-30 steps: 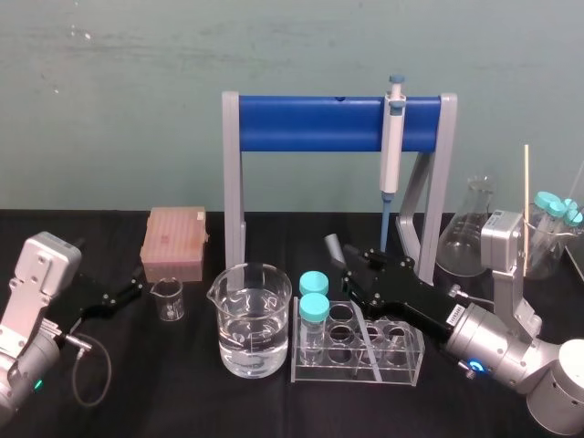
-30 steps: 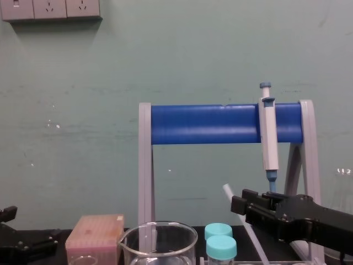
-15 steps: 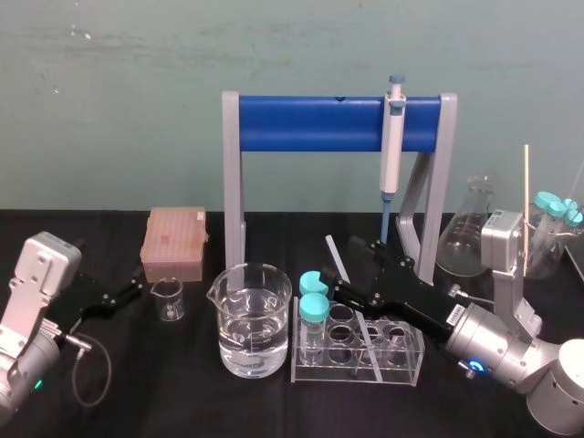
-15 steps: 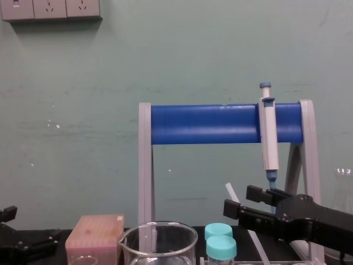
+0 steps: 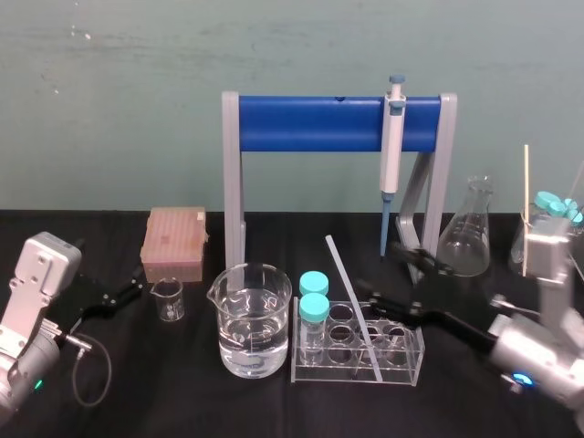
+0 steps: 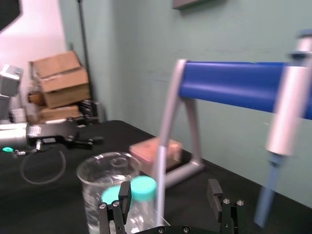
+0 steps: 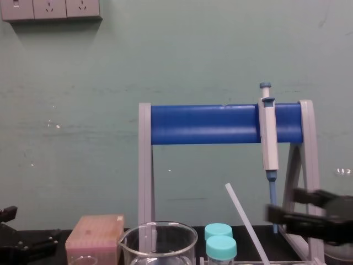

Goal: Pick up the stirring rod with one hand, then place it down.

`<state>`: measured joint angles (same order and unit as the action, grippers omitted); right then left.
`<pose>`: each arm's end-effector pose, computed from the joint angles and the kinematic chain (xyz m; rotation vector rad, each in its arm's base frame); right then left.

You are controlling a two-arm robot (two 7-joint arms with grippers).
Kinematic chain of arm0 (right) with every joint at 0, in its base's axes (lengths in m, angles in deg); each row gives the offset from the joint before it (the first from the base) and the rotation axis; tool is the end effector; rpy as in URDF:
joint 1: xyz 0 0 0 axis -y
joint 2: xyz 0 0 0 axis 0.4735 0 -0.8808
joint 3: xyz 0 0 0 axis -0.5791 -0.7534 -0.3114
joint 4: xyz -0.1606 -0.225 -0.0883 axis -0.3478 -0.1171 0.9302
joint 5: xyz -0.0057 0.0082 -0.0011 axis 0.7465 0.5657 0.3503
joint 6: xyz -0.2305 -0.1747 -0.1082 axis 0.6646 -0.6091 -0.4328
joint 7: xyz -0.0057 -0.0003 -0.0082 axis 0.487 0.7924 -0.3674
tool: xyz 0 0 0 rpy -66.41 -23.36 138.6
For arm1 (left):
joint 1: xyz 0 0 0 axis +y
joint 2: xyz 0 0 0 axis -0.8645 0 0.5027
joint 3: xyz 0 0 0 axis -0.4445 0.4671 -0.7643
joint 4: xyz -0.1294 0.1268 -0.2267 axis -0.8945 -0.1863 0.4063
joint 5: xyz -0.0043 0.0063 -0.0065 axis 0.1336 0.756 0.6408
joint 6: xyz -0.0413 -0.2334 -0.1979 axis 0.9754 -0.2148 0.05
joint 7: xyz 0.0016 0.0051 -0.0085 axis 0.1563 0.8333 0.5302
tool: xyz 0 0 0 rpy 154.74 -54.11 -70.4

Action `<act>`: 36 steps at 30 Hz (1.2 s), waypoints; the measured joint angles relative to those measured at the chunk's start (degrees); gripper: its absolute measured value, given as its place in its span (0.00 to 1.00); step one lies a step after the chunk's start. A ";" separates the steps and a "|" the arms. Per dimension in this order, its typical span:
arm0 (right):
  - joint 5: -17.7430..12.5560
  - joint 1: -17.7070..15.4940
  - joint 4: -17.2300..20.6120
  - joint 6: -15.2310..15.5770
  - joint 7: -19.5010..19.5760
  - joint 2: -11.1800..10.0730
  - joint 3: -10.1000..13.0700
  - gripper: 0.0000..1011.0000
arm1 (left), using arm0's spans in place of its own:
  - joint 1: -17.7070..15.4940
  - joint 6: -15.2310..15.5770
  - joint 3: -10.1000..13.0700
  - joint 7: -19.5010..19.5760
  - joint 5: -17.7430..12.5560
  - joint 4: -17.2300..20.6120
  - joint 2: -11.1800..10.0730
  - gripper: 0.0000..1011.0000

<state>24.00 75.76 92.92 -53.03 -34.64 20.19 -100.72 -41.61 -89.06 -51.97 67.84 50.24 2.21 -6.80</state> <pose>0.3809 -0.0746 -0.2894 0.0338 -0.0499 -0.7096 0.3581 0.0827 -0.3024 0.3045 -0.2849 1.2478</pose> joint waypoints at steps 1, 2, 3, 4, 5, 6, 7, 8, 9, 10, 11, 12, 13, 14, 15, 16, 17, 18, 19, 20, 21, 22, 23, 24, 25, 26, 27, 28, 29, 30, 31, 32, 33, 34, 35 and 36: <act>-0.15 -0.85 0.81 0.19 0.66 -0.59 0.60 0.99 | 0.00 0.00 0.00 0.00 0.00 0.00 0.00 0.99; -0.31 -2.54 2.30 0.41 2.07 -1.60 1.92 0.99 | 0.00 0.00 0.00 0.00 0.00 0.00 0.00 0.99; -0.31 -2.54 2.30 0.41 2.07 -1.60 1.92 0.99 | 0.00 0.00 0.00 0.00 0.00 0.00 0.00 0.99; -0.44 -3.86 3.36 0.45 3.51 -2.21 3.09 0.99 | 0.00 0.00 0.00 0.00 0.00 0.00 0.00 0.99; -0.45 -4.65 3.90 0.44 4.36 -2.49 3.79 0.99 | 0.00 0.00 0.00 0.00 0.00 0.00 0.00 0.99; -0.38 -5.85 4.66 0.32 6.17 -2.80 5.23 0.99 | 0.00 0.00 0.00 0.00 0.00 0.00 0.00 0.99; -0.27 -6.49 5.01 0.23 7.20 -2.85 5.96 0.99 | 0.00 0.00 0.00 0.00 0.00 0.00 0.00 0.99; -0.02 -6.98 5.29 0.20 8.44 -2.84 6.65 0.99 | 0.00 0.00 0.00 0.00 0.00 0.00 0.00 0.99; 0.98 -7.94 5.67 0.18 11.55 -2.51 7.98 0.99 | 0.00 0.00 0.00 0.00 0.00 0.00 0.00 0.99; 1.79 -8.24 5.72 0.24 13.35 -2.27 8.44 0.99 | 0.00 0.00 0.00 0.00 0.00 0.00 0.00 0.99; 2.66 -8.51 5.73 0.39 15.34 -1.92 8.92 0.99 | 0.00 0.00 0.00 0.00 0.00 0.00 0.00 0.99; 3.65 -8.67 5.72 0.67 17.33 -1.57 9.24 0.99 | 0.00 0.00 0.00 0.00 0.00 0.00 0.00 0.99; 6.01 -8.77 5.42 1.57 21.49 -0.81 9.70 0.99 | 0.00 0.00 0.00 0.00 0.00 0.00 0.00 0.99; 7.11 -8.74 5.07 2.23 23.39 -0.33 9.83 0.99 | 0.00 0.00 0.00 0.00 0.00 0.00 0.00 0.99; 8.22 -8.62 4.63 3.13 25.39 0.11 9.88 0.99 | 0.00 0.00 0.00 0.00 0.00 0.00 0.00 0.99; 10.01 -8.21 3.83 5.03 28.73 0.99 9.90 0.99 | 0.00 0.00 0.00 0.00 0.00 0.00 0.00 0.99; 10.77 -7.88 3.27 5.93 30.02 1.49 9.89 0.99 | 0.00 0.00 0.00 0.00 0.00 0.00 0.00 0.99; 11.40 -7.60 2.72 6.76 31.15 1.87 9.87 0.99 | 0.00 0.00 0.00 0.00 0.00 0.00 0.00 0.99; 12.31 -6.99 1.75 8.02 32.57 2.62 9.73 0.99 | 0.00 0.00 0.00 0.00 0.00 0.00 0.00 0.99; 12.67 -6.70 1.27 8.46 33.02 2.93 9.64 0.99 | 0.00 0.00 0.00 0.00 0.00 0.00 0.00 0.99; 12.99 -6.44 0.81 8.85 33.37 3.21 9.57 0.99 | 0.00 0.00 0.00 0.00 0.00 0.00 0.00 0.99; 13.59 -5.97 0.05 9.42 33.81 3.68 9.45 0.99 | 0.00 0.00 0.00 0.00 0.00 0.00 0.00 0.99; 13.87 -5.76 -0.22 9.65 33.99 3.87 9.40 0.99 | 0.00 0.00 0.00 0.00 0.00 0.00 0.00 0.99; 14.06 -5.57 -0.46 9.82 34.14 4.03 9.35 0.99 | 0.00 0.00 0.00 0.00 0.00 0.00 0.00 0.99; 14.04 -5.60 -0.44 9.81 34.12 3.99 9.34 0.99 | 0.00 0.00 0.00 0.00 0.00 0.00 0.00 0.99; 14.01 -5.62 -0.40 9.79 34.09 3.97 9.34 0.99 | 0.00 0.00 0.00 0.00 0.00 0.00 0.00 0.99; 13.97 -5.63 -0.36 9.77 34.08 3.94 9.34 0.99 | 0.00 0.00 0.00 0.00 0.00 0.00 0.00 0.99; 13.94 -5.65 -0.33 9.75 34.08 3.91 9.34 0.99 | 0.00 0.00 0.00 0.00 0.00 0.00 0.00 0.99; 13.88 -5.70 -0.27 9.71 34.04 3.86 9.34 0.99 | 0.00 0.00 0.00 0.00 0.00 0.00 0.00 0.99; 13.86 -5.73 -0.24 9.68 34.01 3.83 9.34 0.99 | 0.00 0.00 0.00 0.00 0.00 0.00 0.00 0.99; 13.82 -5.77 -0.17 9.64 33.96 3.79 9.34 0.99 | 0.00 0.00 0.00 0.00 0.00 0.00 0.00 0.99; 13.81 -5.78 -0.14 9.63 33.92 3.78 9.34 0.99 | 0.00 0.00 0.00 0.00 0.00 0.00 0.00 0.99; 13.79 -5.79 -0.12 9.60 33.89 3.76 9.34 0.99 | 0.00 0.00 0.00 0.00 0.00 0.00 0.00 0.99; 13.78 -5.81 -0.11 9.58 33.86 3.74 9.34 0.99 | 0.00 0.00 0.00 0.00 0.00 0.00 0.00 0.99; 13.72 -5.83 -0.07 9.51 33.79 3.69 9.34 0.99 | 0.00 0.00 0.00 0.00 0.00 0.00 0.00 0.99; 13.69 -5.85 -0.04 9.47 33.76 3.67 9.35 0.99 | 0.00 0.00 0.00 0.00 0.00 0.00 0.00 0.99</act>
<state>37.69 69.91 92.87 -43.56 -0.87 23.86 -91.37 -41.61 -89.06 -51.97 67.84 50.24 2.21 -6.80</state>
